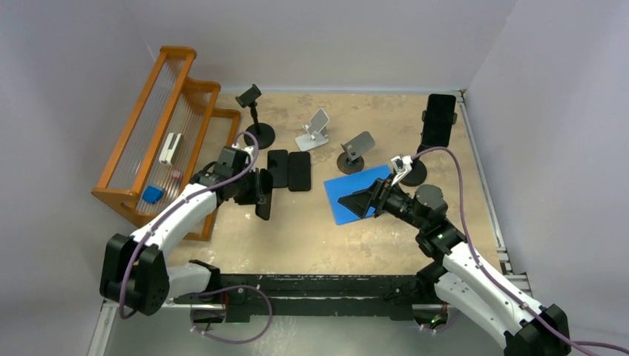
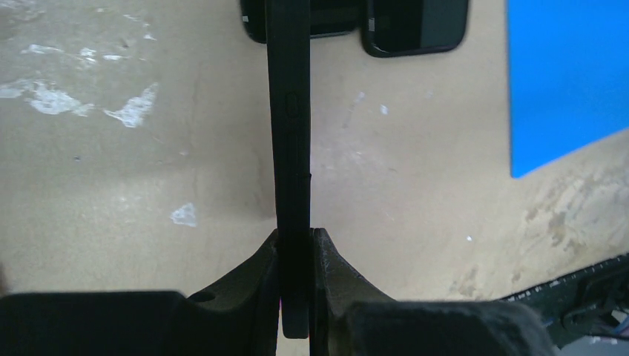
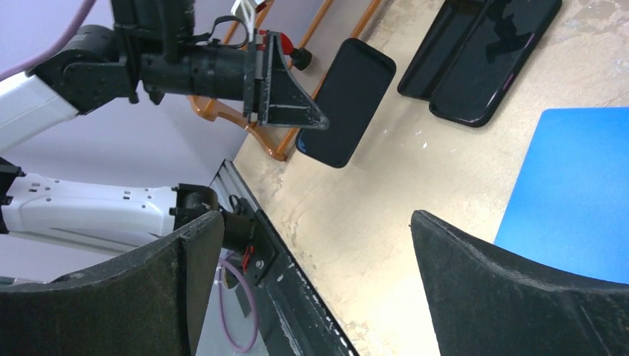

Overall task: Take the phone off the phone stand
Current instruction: Place the phone at the center of the board.

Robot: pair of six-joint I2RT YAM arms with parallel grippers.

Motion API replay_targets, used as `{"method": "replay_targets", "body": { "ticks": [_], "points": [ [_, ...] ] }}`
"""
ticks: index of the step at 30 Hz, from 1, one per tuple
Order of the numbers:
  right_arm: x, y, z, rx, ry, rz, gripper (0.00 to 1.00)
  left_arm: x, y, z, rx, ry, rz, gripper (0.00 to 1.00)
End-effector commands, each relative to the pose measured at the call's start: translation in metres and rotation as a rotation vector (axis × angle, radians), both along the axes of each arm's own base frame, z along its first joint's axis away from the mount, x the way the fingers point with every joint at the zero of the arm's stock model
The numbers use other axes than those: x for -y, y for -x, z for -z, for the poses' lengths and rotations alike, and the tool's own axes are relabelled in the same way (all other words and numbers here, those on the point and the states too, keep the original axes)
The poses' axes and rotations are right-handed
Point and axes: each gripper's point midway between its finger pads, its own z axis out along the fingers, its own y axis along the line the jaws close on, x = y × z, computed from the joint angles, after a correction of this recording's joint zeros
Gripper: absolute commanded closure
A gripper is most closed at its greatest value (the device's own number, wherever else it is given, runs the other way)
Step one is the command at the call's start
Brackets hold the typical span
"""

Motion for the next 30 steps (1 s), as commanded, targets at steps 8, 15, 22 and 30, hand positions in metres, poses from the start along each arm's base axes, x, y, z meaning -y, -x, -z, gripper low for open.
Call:
{"method": "replay_targets", "body": {
  "ticks": [8,15,22,30],
  "points": [
    [-0.002,0.005,-0.013,0.069,-0.017,-0.032,0.03,-0.025,-0.071,-0.020,0.100,0.050,-0.091,1.00],
    [-0.001,0.007,-0.010,0.067,-0.017,-0.031,0.03,-0.035,-0.092,-0.019,0.091,0.135,-0.132,1.00],
    [-0.001,0.007,-0.013,0.072,-0.011,-0.034,0.03,-0.030,-0.113,-0.017,0.087,0.187,-0.144,1.00],
    [0.002,0.008,-0.012,0.075,-0.002,-0.024,0.03,-0.043,-0.131,-0.002,0.074,0.126,-0.191,1.00]
  ]
}}
